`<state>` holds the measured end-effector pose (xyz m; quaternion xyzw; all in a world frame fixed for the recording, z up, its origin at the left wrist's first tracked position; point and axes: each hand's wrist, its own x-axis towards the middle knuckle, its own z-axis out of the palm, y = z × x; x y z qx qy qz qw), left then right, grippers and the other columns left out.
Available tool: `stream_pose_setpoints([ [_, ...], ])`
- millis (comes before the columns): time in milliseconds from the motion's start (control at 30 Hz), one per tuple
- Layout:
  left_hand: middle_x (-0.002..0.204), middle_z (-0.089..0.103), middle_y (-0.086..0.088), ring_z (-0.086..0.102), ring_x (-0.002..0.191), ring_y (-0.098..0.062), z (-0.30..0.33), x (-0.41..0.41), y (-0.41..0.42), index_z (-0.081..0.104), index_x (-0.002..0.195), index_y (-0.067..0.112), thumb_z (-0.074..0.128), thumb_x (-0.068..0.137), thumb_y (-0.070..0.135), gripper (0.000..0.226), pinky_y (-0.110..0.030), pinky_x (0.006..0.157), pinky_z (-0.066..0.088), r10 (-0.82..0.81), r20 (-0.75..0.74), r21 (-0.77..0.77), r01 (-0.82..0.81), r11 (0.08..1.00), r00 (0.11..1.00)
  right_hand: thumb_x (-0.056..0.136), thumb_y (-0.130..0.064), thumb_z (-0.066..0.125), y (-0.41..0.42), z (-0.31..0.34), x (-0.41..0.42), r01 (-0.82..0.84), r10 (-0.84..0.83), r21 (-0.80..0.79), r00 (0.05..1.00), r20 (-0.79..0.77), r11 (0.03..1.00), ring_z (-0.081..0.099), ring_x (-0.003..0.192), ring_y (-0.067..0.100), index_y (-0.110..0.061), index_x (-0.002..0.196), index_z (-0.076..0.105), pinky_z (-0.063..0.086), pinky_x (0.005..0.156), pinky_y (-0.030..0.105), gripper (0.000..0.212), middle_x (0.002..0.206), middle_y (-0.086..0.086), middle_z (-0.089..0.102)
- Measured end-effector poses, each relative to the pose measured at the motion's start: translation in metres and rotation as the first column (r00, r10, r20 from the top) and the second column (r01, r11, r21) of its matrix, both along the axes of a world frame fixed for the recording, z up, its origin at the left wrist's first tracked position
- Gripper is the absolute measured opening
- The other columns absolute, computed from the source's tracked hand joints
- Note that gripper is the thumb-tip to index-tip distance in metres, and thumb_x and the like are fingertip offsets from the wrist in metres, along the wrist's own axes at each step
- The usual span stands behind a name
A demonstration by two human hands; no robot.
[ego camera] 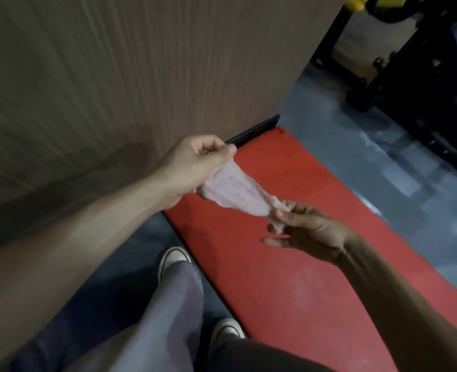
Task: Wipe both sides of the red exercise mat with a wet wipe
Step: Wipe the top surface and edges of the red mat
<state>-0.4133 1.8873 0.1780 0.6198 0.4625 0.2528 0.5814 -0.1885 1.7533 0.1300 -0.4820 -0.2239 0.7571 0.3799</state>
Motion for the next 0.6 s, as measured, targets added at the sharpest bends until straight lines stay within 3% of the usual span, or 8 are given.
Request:
stream_pose_setpoints([
  [67,0.057,0.048,-0.002,0.042,0.042,-0.008,-0.029,0.0,0.007,0.068,0.087,0.008,0.066,0.099,0.035,0.029,-0.018,0.038,0.031,0.059,-0.02,0.025,-0.059,0.998,0.998,0.078,-0.021,0.085,0.002,-0.03,0.001,0.115,-0.114,0.007,0.991,-0.065,0.993,0.062,0.096,0.021,-0.016,0.087,0.057,0.05,0.102,0.052,0.029,0.09,0.004,0.062],
  [133,0.057,0.055,-0.011,0.049,0.045,-0.019,-0.059,-0.002,0.011,0.069,0.089,0.006,0.066,0.1,0.036,0.032,-0.024,0.041,0.038,0.077,-0.022,0.017,-0.076,0.997,0.997,0.082,-0.027,0.081,0.006,-0.054,0.002,0.228,-0.227,-0.006,0.966,-0.125,0.974,0.058,0.114,0.028,-0.015,0.096,0.055,0.049,0.104,0.052,0.032,0.111,0.011,0.061],
  [200,0.047,0.053,-0.007,0.046,0.036,-0.018,-0.09,0.0,0.014,0.068,0.09,0.003,0.064,0.101,0.033,0.032,-0.023,0.038,0.038,0.084,-0.035,-0.013,-0.085,0.996,0.996,0.089,-0.03,0.072,0.012,-0.071,0.002,0.341,-0.341,-0.017,0.935,-0.1,0.94,0.059,0.12,0.028,-0.014,0.099,0.057,0.05,0.104,0.051,0.025,0.125,0.012,0.063],
  [267,0.043,0.049,-0.003,0.041,0.03,-0.014,-0.12,0.006,0.016,0.066,0.09,0.001,0.063,0.101,0.032,0.033,-0.021,0.035,0.035,0.081,-0.061,-0.033,-0.083,0.996,0.995,0.095,-0.027,0.059,0.018,-0.088,0.004,0.458,-0.458,-0.018,0.889,-0.002,0.889,0.066,0.106,0.024,-0.015,0.093,0.061,0.054,0.099,0.046,0.012,0.11,0.008,0.071],
  [333,0.046,0.051,-0.005,0.043,0.031,-0.014,-0.145,0.012,0.015,0.065,0.089,-0.001,0.063,0.101,0.031,0.034,-0.022,0.036,0.035,0.084,-0.079,-0.05,-0.088,0.995,0.993,0.098,-0.021,0.056,0.023,-0.106,0.008,0.584,-0.577,-0.031,0.808,0.115,0.811,0.065,0.082,0.018,-0.017,0.089,0.061,0.06,0.079,0.035,0.011,0.086,0.003,0.068],
  [433,0.063,0.054,-0.008,0.049,0.046,-0.013,-0.179,0.022,0.016,0.065,0.084,0.001,0.066,0.099,0.03,0.033,-0.024,0.042,0.037,0.105,-0.093,-0.062,-0.111,0.992,0.99,0.102,-0.02,0.057,0.027,-0.134,0.015,0.687,-0.62,-0.035,0.676,0.4,0.726,0.055,0.064,0.012,-0.02,0.089,0.063,0.05,0.052,0.024,0.015,0.074,0.0,0.059],
  [533,0.065,0.055,0.001,0.048,0.052,-0.004,-0.215,0.022,0.02,0.066,0.077,0.008,0.072,0.095,0.028,0.027,-0.017,0.045,0.039,0.16,-0.133,-0.097,-0.174,0.98,0.978,0.102,-0.02,0.057,0.031,-0.167,0.019,0.727,-0.568,-0.037,0.566,0.597,0.685,0.049,0.058,0.009,-0.02,0.087,0.064,0.04,0.046,0.022,0.016,0.07,-0.002,0.054],
  [600,0.062,0.054,0.005,0.045,0.045,0.0,-0.238,0.014,0.022,0.066,0.077,0.011,0.073,0.094,0.029,0.026,-0.017,0.039,0.037,0.172,-0.181,-0.132,-0.197,0.971,0.968,0.101,-0.02,0.058,0.033,-0.189,0.022,0.743,-0.551,-0.015,0.509,0.662,0.669,0.046,0.057,0.011,-0.02,0.081,0.06,0.037,0.047,0.023,0.02,0.068,-0.001,0.051],
])
